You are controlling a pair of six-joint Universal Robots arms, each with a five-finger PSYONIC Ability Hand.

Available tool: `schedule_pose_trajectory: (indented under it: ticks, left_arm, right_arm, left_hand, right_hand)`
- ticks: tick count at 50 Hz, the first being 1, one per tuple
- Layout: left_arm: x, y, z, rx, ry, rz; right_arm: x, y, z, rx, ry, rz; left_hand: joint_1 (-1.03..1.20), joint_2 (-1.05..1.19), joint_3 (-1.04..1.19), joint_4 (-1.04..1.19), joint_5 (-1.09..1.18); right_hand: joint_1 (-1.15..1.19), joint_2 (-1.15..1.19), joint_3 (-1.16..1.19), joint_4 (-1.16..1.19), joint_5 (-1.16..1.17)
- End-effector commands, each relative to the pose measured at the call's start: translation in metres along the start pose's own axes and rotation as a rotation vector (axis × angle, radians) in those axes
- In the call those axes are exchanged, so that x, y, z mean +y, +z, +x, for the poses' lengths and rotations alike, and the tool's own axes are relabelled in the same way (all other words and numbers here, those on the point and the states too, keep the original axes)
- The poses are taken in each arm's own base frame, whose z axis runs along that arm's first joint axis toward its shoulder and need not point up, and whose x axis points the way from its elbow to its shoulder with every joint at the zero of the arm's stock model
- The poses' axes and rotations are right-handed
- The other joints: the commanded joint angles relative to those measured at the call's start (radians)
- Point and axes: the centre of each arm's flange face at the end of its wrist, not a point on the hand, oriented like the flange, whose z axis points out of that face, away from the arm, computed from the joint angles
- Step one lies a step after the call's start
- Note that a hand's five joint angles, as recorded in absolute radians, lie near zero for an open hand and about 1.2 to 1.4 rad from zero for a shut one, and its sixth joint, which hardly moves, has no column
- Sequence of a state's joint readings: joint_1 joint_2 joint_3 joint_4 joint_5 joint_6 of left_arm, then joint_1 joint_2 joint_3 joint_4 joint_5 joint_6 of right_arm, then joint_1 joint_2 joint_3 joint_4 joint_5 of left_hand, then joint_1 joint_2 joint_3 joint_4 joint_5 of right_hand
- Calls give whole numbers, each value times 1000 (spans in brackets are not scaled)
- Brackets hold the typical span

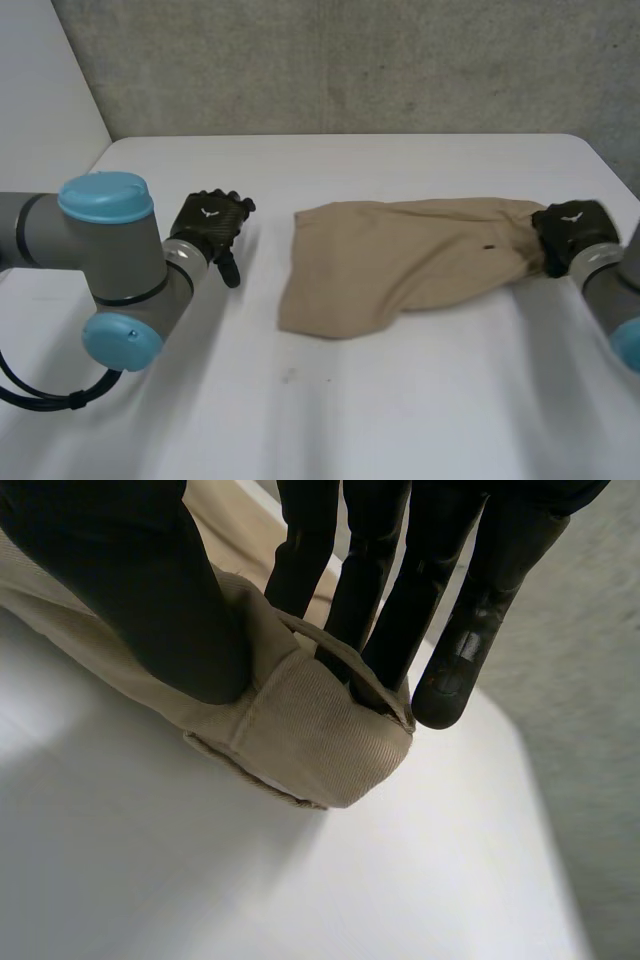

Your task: Fold the shorts.

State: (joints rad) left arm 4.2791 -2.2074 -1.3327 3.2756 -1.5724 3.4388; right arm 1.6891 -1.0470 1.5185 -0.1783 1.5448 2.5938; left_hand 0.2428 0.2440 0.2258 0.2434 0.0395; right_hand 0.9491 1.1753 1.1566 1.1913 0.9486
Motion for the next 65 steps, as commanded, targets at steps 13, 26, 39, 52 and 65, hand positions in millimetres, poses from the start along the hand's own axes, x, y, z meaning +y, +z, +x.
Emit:
schedule_pose_trajectory:
  ticks: [13, 26, 39, 52, 65]
  left_arm:
    - [-47, -22, -8, -23, -20, 128]
    - [-98, -27, -6, -12, -123, 282]
    - [-124, -19, 53, 119, -113, 357]
    - [-63, 20, 99, 162, -82, 147]
    - [3, 13, 111, 213, -20, -182]
  right_arm:
    - [-110, -60, -115, -301, -459, 441]
    - [-93, -104, -173, -681, -241, 462]
    - [-142, -62, -72, -518, 389, 404]
    - [-94, 1, -88, -528, 439, 104]
    - [-35, 20, -99, -473, 240, -111]
  left_hand:
    - [-32, -33, -15, -33, -4]
    - [-41, -42, -24, -42, -12]
    - [-38, -39, -21, -39, -9]
    - [-41, -42, -24, -42, -12]
    - [-47, -48, -30, -47, -18]
  right_hand:
    - [447, 221, 240, 205, 273]
    - [-775, -1001, -982, -1017, -949]
    - [-775, -1001, -982, -1017, -949]
    - [-775, -1001, -982, -1017, -949]
    - [-775, -1001, -982, -1017, -949]
